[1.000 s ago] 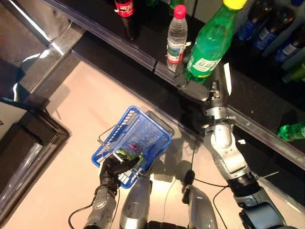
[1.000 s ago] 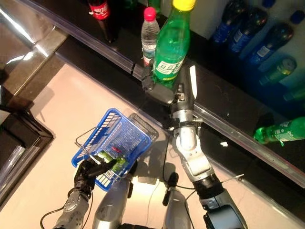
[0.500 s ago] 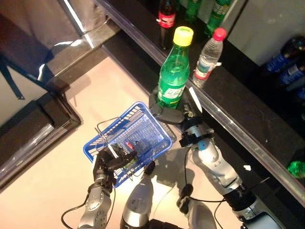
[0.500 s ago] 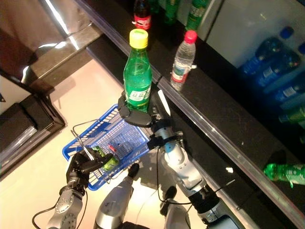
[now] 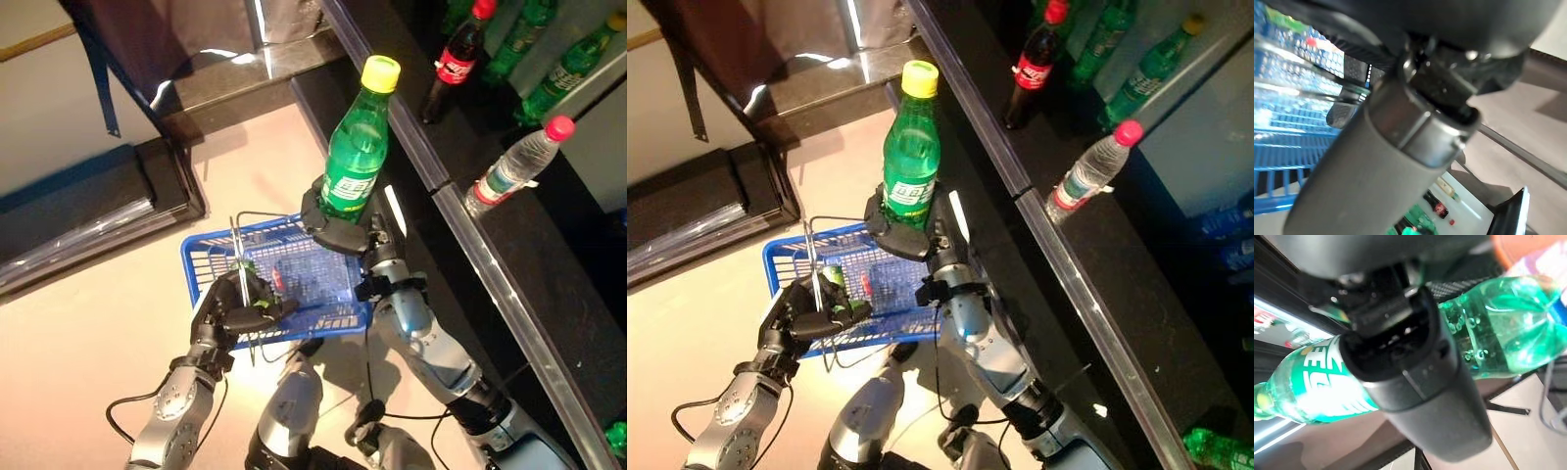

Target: Pick up the drink and place into the basket.

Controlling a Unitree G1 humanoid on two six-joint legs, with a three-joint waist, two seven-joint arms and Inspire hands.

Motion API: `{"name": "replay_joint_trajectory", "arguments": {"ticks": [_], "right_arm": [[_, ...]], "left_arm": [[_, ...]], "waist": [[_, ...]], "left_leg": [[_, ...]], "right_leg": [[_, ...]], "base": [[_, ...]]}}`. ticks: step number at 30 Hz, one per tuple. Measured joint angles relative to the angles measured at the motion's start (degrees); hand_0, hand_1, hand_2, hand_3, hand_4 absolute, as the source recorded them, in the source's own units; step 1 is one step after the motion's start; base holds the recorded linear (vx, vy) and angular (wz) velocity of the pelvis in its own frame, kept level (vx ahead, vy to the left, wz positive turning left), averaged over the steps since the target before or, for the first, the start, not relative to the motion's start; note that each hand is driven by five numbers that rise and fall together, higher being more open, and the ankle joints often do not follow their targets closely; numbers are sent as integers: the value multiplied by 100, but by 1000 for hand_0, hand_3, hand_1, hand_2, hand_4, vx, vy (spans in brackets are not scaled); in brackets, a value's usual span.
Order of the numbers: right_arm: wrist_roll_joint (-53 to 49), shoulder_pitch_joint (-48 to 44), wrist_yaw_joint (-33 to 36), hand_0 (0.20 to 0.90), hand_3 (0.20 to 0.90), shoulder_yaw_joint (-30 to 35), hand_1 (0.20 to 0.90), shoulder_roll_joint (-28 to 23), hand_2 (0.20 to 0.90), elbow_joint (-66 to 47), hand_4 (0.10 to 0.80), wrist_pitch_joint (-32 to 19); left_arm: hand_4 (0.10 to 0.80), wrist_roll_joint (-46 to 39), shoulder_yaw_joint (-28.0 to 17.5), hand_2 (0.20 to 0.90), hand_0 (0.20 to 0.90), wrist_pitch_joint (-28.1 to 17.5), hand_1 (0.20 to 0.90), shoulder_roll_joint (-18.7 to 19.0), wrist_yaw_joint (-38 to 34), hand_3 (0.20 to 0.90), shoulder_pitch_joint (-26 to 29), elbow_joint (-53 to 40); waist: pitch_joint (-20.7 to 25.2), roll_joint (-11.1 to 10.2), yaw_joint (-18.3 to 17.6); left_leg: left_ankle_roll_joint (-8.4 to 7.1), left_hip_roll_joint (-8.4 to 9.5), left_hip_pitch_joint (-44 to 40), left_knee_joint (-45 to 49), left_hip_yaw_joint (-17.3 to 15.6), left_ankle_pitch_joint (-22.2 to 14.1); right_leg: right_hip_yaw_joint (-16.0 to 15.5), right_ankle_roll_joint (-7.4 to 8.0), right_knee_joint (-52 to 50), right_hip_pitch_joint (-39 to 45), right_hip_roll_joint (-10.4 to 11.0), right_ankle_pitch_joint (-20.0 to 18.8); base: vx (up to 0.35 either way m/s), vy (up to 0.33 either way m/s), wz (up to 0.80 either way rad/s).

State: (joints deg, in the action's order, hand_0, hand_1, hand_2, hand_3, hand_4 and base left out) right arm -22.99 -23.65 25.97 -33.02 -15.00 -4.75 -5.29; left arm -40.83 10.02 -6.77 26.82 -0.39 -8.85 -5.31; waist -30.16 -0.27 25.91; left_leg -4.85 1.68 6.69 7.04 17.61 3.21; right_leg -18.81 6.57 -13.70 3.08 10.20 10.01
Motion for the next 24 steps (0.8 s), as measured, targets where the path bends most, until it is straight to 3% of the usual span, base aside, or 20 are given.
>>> {"name": "replay_joint_trajectory", "arguments": {"ticks": [6,24], "right_arm": [[11,-46,174,300,200,-372,300,337,300,858,100,8],[319,99,-229,300,200,-792,300,420,300,3168,100,30]], "left_arm": [[100,-363,42,300,300,221,300,333,203,200,6,-111],[100,-470,70,300,300,315,300,399,568,200,18,-112]], "waist": [[-8,-292,122],[-13,-346,228]], "left_leg": [[-33,4,10,-2,98,-20],[-32,4,53,0,117,-16]], "right_leg": [[-128,-49,-4,47,-2,89],[-129,-36,8,0,-6,96]], "base": [[20,-49,11],[1,-4,0]]}}
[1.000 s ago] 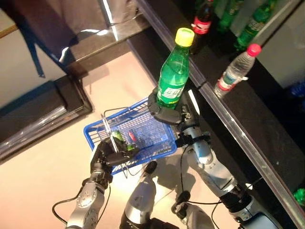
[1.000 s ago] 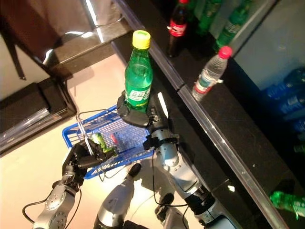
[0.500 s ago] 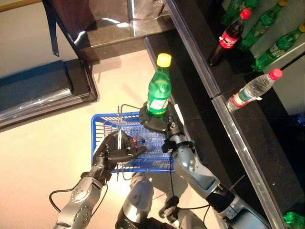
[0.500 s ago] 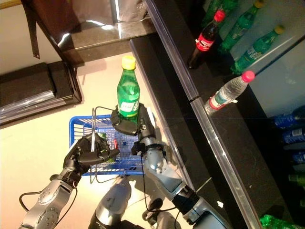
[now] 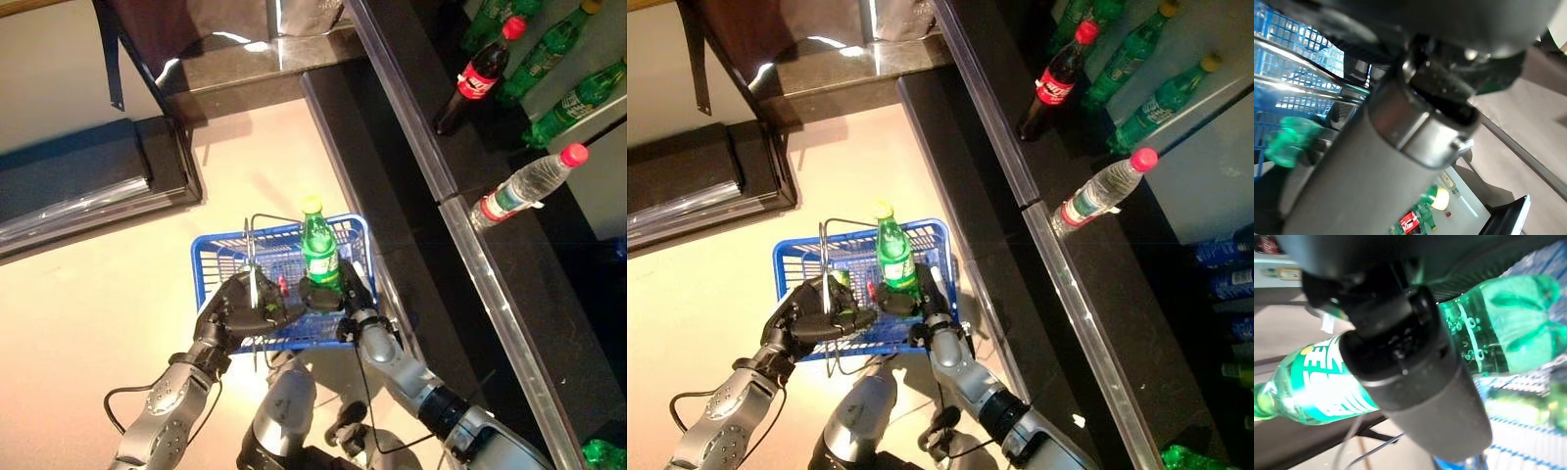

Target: Pick up the drink and place into the basket.

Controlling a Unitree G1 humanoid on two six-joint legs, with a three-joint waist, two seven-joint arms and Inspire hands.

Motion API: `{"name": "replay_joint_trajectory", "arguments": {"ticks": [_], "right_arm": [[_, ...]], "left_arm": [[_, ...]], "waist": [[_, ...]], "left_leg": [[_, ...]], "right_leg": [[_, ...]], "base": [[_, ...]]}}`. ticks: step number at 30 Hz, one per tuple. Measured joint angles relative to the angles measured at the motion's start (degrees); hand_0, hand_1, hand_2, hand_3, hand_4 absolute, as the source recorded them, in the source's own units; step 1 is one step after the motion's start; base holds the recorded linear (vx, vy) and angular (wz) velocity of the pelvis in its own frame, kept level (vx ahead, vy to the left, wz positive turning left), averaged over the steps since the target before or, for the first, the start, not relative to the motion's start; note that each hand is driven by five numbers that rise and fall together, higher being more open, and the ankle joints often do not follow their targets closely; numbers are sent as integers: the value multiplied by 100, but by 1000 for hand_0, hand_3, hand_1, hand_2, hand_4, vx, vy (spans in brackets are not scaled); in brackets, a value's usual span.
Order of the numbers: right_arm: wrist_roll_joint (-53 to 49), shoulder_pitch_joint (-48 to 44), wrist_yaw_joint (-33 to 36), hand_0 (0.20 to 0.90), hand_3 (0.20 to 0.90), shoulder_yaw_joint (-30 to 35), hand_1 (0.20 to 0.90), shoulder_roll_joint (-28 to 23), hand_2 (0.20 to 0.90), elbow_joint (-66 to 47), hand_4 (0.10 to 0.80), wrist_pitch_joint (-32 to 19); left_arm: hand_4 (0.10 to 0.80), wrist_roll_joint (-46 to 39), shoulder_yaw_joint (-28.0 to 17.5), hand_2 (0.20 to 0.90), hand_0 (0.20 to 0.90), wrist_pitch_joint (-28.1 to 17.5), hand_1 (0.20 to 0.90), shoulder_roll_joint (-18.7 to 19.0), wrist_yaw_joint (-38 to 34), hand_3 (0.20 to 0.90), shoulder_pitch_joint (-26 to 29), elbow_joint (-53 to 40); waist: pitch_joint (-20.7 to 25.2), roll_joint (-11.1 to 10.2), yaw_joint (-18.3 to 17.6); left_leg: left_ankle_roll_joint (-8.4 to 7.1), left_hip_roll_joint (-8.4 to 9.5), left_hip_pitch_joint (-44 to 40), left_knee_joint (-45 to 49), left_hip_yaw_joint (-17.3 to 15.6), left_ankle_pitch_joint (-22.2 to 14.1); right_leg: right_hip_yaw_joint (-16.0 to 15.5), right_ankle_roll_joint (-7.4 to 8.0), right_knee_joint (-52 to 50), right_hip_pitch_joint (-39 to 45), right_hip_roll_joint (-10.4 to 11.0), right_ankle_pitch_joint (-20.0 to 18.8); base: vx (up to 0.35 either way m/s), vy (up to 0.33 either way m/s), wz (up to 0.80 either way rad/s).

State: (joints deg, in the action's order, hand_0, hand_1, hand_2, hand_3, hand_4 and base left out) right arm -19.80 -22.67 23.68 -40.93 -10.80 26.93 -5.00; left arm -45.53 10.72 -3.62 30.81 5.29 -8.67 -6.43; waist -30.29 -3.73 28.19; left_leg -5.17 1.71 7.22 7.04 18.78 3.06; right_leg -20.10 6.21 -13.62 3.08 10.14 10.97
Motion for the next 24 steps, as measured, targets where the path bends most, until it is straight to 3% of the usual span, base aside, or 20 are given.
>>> {"name": "replay_joint_trajectory", "arguments": {"ticks": [9,15,24], "right_arm": [[738,113,-251,300,200,-129,300,27,300,689,100,12],[1055,-48,-348,300,200,-114,300,375,300,1688,100,29],[1517,-657,-504,300,200,-78,300,552,300,2753,100,879]], "left_arm": [[100,-74,-2,300,300,43,300,14,97,200,47,0],[100,-71,38,300,300,373,300,67,292,200,55,0],[100,-70,176,300,300,642,300,241,426,200,204,-4]], "waist": [[6,-15,2],[9,-34,47],[8,-37,225]], "left_leg": [[-1,1,-16,0,24,0],[-4,-8,-17,2,44,1],[-15,0,-62,8,119,2]], "right_leg": [[-15,-4,-3,-1,-1,7],[-22,-14,-8,-5,2,11],[-138,-23,7,98,-2,31]], "base": [[12,-23,1],[19,-30,1],[55,-41,5]]}}
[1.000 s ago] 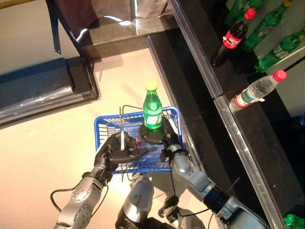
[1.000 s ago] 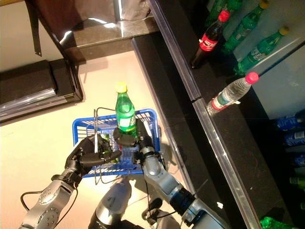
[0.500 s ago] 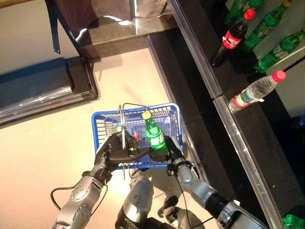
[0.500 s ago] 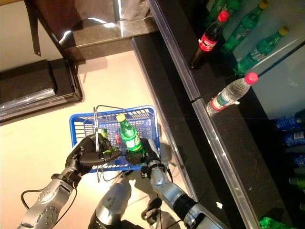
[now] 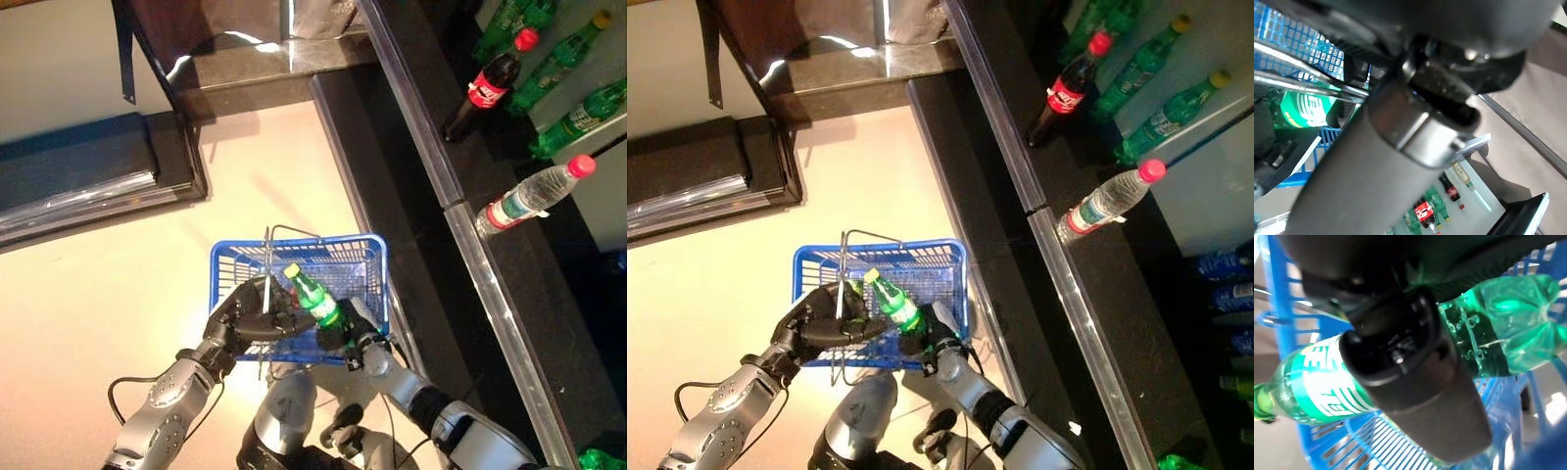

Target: Pick up the drink and place into the basket.

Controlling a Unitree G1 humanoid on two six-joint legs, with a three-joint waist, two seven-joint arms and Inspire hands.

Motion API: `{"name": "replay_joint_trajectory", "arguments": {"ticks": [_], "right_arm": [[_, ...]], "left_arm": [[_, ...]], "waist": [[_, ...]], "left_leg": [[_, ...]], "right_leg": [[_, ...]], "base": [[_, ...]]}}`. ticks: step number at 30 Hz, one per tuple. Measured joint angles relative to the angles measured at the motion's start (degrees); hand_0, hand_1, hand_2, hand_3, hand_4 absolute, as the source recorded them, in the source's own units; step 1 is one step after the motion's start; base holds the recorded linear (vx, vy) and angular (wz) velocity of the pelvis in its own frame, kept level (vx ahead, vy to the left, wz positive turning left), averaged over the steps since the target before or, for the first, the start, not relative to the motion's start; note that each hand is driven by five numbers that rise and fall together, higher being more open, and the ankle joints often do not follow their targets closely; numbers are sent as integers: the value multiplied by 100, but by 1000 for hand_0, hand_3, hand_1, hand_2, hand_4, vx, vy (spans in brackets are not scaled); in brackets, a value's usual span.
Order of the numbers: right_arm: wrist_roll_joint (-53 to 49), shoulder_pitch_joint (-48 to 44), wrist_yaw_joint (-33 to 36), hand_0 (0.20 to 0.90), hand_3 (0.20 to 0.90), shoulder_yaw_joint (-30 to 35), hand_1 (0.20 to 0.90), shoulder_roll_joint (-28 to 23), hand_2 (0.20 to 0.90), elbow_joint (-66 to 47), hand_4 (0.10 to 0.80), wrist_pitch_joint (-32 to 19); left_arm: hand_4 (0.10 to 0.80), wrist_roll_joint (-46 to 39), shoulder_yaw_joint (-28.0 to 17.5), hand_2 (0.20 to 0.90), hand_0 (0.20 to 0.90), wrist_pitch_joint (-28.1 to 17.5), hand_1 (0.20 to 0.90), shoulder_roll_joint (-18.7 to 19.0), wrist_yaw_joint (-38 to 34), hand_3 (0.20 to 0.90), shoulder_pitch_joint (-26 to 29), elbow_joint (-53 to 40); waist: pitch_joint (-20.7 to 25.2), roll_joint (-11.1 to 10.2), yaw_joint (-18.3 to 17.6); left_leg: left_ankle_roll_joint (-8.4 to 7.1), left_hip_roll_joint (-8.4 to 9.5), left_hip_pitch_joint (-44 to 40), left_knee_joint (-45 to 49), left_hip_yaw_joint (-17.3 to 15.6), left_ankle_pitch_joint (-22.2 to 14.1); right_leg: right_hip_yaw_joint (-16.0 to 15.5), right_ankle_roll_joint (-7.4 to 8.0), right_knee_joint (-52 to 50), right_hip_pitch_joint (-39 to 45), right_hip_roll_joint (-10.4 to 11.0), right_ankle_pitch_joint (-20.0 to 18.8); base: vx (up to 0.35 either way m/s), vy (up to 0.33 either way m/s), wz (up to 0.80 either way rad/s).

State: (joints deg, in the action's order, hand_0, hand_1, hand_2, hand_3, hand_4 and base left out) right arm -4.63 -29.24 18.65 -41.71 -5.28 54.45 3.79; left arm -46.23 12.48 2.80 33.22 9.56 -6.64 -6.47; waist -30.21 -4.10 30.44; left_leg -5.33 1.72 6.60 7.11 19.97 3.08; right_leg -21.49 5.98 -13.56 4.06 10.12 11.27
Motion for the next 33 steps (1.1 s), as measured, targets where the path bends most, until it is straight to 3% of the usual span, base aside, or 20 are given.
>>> {"name": "replay_joint_trajectory", "arguments": {"ticks": [18,27,29,30,33], "right_arm": [[-1126,-1096,-77,300,200,551,300,578,300,1301,100,1692],[-1313,-1202,-262,300,200,681,300,747,300,1815,100,1850],[-1367,-1193,-268,561,505,689,561,760,561,1845,405,1831],[-1386,-1176,-280,900,900,705,900,784,900,1893,800,1815],[-1457,-1137,-390,900,900,709,900,790,900,1897,800,1796]], "left_arm": [[100,35,46,300,300,663,300,224,92,200,385,-414],[100,46,139,300,300,960,300,381,80,200,480,-426],[100,46,168,300,300,979,300,382,80,200,507,-428],[100,46,170,300,300,1011,300,381,80,200,507,-437],[100,52,170,300,300,1082,300,384,80,200,510,-473]], "waist": [[-1,-60,271],[24,-221,407],[24,-224,406],[23,-227,406],[25,-239,403]], "left_leg": [[-42,-14,-315,-1,120,-64],[-30,-3,-451,12,143,-122],[-30,-5,-470,21,143,-124],[-28,-4,-493,21,144,-127],[-29,-3,-550,22,158,-133]], "right_leg": [[-42,-2,262,471,-97,-18],[-44,3,421,693,-136,-42],[-46,8,473,742,-178,-75],[-48,9,513,787,-189,-92],[-46,8,585,877,-212,-117]], "base": [[77,-21,3],[80,7,2],[71,6,0],[72,4,1],[65,-1,2]]}}
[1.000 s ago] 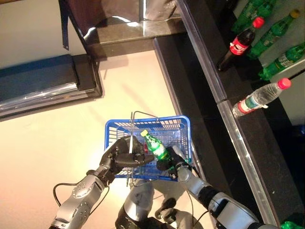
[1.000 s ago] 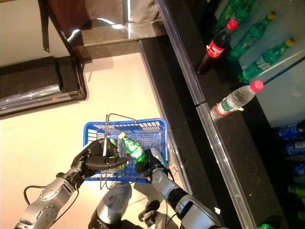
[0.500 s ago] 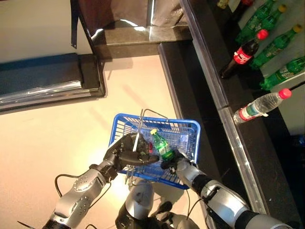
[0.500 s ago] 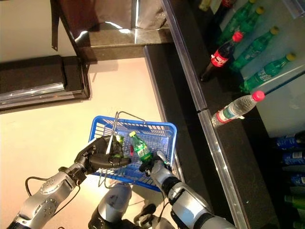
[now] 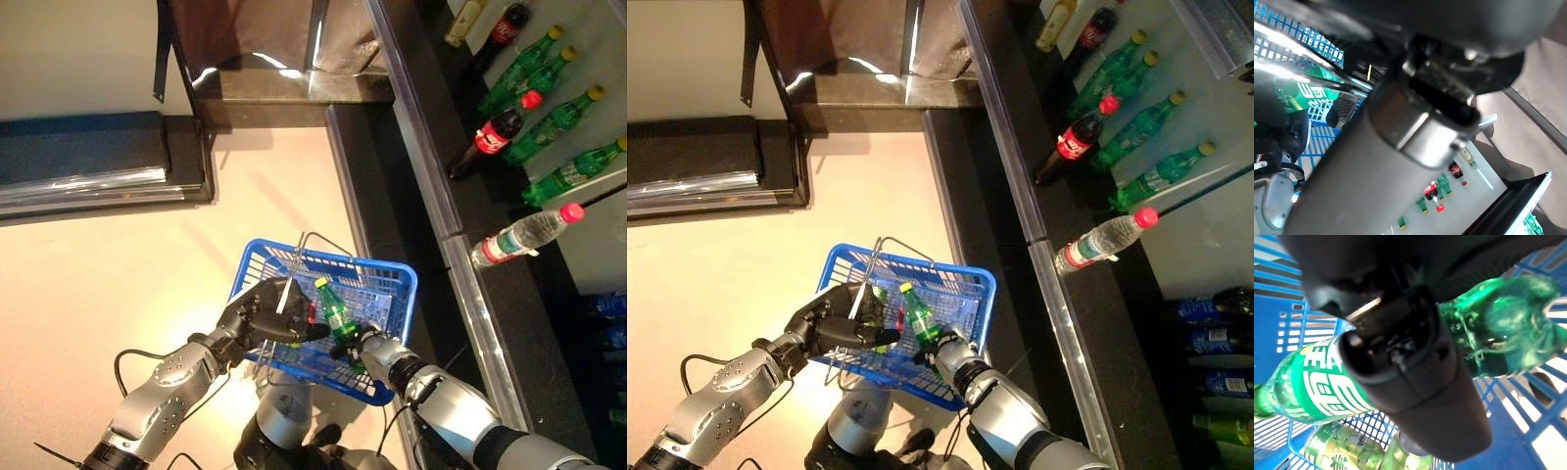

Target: Pick up the drink and place into the basket.

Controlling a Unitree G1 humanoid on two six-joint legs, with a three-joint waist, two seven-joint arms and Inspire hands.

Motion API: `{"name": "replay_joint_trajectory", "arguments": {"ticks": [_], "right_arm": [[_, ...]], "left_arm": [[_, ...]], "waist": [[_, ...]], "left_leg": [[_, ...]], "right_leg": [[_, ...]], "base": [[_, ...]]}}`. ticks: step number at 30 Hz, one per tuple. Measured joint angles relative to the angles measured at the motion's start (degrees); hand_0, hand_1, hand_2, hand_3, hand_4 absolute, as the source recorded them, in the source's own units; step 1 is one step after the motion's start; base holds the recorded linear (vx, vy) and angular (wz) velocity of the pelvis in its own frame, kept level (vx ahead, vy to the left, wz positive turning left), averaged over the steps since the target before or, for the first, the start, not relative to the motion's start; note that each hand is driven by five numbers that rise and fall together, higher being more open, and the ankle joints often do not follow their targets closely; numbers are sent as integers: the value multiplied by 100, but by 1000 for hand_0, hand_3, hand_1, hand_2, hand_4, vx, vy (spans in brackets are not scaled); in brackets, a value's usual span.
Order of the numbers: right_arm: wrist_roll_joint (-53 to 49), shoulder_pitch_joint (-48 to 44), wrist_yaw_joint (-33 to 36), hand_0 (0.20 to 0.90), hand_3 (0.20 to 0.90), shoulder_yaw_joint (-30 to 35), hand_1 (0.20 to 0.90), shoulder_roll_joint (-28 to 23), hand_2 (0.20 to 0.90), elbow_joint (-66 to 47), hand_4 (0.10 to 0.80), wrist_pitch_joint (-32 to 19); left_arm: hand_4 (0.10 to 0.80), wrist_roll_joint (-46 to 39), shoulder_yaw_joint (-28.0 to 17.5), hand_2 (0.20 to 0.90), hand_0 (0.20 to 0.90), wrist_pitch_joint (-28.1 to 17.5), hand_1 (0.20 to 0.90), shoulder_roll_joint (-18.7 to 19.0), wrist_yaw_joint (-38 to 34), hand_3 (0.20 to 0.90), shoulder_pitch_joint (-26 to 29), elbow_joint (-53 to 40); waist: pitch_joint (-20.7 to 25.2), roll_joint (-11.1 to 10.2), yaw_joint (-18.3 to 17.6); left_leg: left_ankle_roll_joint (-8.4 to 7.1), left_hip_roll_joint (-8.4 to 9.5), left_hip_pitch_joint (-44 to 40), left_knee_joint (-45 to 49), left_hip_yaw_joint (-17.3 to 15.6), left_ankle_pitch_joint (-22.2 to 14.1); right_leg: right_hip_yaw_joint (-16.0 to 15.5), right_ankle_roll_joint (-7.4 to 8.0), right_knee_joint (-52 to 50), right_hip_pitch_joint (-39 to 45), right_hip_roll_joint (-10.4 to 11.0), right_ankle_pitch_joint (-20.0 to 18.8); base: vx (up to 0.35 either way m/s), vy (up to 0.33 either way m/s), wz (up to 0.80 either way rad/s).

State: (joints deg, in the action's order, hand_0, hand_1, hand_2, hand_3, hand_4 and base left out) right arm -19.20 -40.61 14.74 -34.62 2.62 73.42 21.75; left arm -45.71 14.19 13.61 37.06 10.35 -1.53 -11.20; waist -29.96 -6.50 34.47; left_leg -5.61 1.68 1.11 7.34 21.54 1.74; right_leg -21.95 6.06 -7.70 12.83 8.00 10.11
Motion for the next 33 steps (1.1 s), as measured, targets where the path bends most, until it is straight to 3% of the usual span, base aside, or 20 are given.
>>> {"name": "replay_joint_trajectory", "arguments": {"ticks": [11,15,20,29,33], "right_arm": [[-367,263,-49,900,900,0,900,74,900,-174,800,-483],[-572,313,247,900,900,-57,900,72,900,-840,800,-724],[-629,603,687,900,900,-313,900,-92,900,-2187,800,-618],[-535,1600,989,900,900,-622,900,-495,900,-4532,800,-103],[-372,1743,1008,900,900,-618,900,-716,900,-4857,800,-39]], "left_arm": [[100,43,-22,300,300,184,300,137,-80,200,-12,-119],[100,169,-176,300,300,339,300,231,-114,200,-31,-118],[100,376,-231,300,300,358,300,264,-259,200,-135,92],[100,667,-1089,300,300,313,300,148,-340,200,-852,366],[100,864,-1138,300,300,262,300,145,-340,200,-900,579]], "waist": [[21,-86,6],[28,-268,-8],[68,-395,-50],[210,-604,-339],[260,-675,-435]], "left_leg": [[-28,-45,1,75,17,-51],[-68,-113,3,81,9,-80],[-77,-186,4,80,-51,-104],[-91,-332,-25,75,-242,-129],[-94,-365,-33,65,-310,-134]], "right_leg": [[7,-25,2,31,-66,-16],[29,-59,35,33,-137,-29],[78,-97,104,36,-191,-72],[287,-154,181,-4,-279,-173],[380,-136,205,-8,-302,-198]], "base": [[27,-21,0],[-2,-47,-3],[-29,-20,-6],[-33,-20,-11],[-46,8,-10]]}}
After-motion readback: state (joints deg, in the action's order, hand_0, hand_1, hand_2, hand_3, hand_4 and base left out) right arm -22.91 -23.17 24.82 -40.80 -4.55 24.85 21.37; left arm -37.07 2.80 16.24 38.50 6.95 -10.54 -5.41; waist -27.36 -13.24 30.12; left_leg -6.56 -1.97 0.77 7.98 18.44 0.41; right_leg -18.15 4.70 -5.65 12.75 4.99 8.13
